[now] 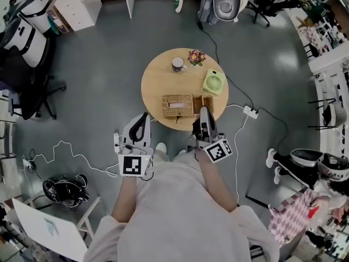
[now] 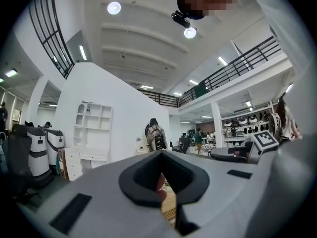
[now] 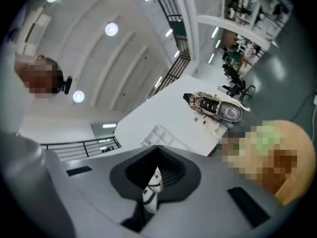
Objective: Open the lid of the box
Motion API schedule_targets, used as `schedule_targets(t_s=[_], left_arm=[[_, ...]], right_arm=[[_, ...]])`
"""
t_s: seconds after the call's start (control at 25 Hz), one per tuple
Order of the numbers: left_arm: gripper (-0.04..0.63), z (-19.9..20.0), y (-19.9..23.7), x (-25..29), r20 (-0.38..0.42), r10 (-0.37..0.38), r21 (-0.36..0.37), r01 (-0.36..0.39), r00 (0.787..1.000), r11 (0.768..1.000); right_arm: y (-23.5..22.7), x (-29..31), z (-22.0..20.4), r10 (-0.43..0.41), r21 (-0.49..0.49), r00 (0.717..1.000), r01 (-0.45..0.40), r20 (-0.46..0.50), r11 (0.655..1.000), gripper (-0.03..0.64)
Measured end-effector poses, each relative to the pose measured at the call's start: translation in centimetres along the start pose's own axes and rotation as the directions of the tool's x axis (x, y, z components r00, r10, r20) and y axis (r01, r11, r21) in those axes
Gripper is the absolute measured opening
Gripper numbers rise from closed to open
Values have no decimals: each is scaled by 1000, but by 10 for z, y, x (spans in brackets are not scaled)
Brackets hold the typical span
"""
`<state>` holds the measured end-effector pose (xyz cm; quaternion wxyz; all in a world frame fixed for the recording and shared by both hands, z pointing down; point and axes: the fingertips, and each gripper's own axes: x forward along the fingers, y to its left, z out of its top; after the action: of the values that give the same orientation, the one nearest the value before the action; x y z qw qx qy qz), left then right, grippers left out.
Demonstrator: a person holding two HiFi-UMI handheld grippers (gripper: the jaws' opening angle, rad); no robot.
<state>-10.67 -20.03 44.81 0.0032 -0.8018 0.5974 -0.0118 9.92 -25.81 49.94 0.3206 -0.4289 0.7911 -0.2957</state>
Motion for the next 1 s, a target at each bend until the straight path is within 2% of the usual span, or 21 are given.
schedule_targets(t_s=[0.16,0.28,0.44,0.56,0.64,0.8,1.0], left_arm=[[-5,2,-2,1,-5,-12,13,13,1000,1000],[-5,1,-4,4,-12,-22,21,22,1000,1000],[-5,-2,-7,7,-12,-38,35,38,999,999],[-5,-4,-10,11,-20,-45,43,46,999,998],[-5,-2,-14,16,-20,-51,39,52,998,998],[-5,3,-19,24,4,-64,41,64,998,997],[-5,0,-23,32,17,-82,41,81,997,996]], right_arm=[[-10,-3,12,19,204,993,-43,118,978,-6],[-19,-4,13,9,273,988,-52,154,961,-5],[-41,-4,-11,-6,348,994,-33,110,937,-5],[-75,-9,-42,-42,407,997,15,59,913,62],[-99,-16,-63,-73,437,997,55,25,898,79],[-146,-37,-104,-147,514,989,144,-35,846,109],[-185,-53,-148,-194,543,975,221,-108,810,140]])
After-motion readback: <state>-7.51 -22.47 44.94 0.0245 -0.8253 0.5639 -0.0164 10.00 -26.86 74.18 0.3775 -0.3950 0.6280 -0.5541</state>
